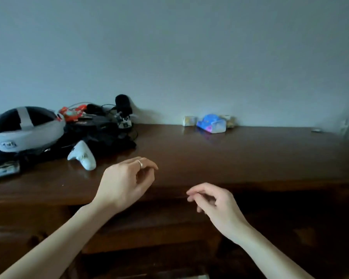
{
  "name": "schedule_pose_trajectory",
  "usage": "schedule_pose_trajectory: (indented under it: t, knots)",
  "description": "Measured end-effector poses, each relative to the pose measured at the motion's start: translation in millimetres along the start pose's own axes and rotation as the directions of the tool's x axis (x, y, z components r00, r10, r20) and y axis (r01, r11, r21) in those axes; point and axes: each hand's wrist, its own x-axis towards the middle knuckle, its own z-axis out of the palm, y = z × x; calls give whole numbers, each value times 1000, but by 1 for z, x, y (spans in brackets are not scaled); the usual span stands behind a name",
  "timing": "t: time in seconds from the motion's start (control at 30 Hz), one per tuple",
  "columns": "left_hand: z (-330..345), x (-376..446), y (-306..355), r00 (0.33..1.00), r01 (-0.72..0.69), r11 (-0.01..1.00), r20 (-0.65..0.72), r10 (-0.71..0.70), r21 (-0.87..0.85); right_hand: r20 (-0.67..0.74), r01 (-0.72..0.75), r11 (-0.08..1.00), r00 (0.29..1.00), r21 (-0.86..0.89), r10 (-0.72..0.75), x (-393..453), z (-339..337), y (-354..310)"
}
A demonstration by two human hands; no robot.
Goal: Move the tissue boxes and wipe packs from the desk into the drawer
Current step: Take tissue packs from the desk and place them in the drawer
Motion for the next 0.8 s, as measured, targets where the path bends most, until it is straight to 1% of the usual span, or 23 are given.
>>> schedule_pose_trajectory:
  t: [0.07,0.13,0.2,0.33,0.4,0.5,0.63,0.7,0.8]
  knots:
    - [9,36,-4,996,71,997,45,-72,25,-44,32,997,998,-71,-35,28,-23,-10]
    - [26,68,-10,982,141,989,122,-144,31,-71,23,989,997,-149,-34,61,-42,-7]
    - [48,99,-18,966,201,979,159,-203,33,-95,-19,976,996,-215,-2,98,-59,6]
    - [95,168,-30,950,270,963,168,-264,-15,-138,-133,938,986,-319,93,178,-85,45]
    - [121,208,-35,945,277,961,185,-271,-6,-139,-184,892,981,-413,137,219,-96,63]
    - [165,265,-42,943,257,966,215,-252,8,-168,-210,817,976,-538,140,281,-111,91]
    - [234,325,-56,948,219,975,231,-220,31,-307,-318,786,936,-531,171,357,-128,130]
    - [268,353,-63,952,207,977,222,-212,46,-297,-342,753,933,-563,201,391,-137,148]
    - [321,382,-77,950,231,973,208,-231,25,-232,-358,633,933,-687,275,439,-142,181]
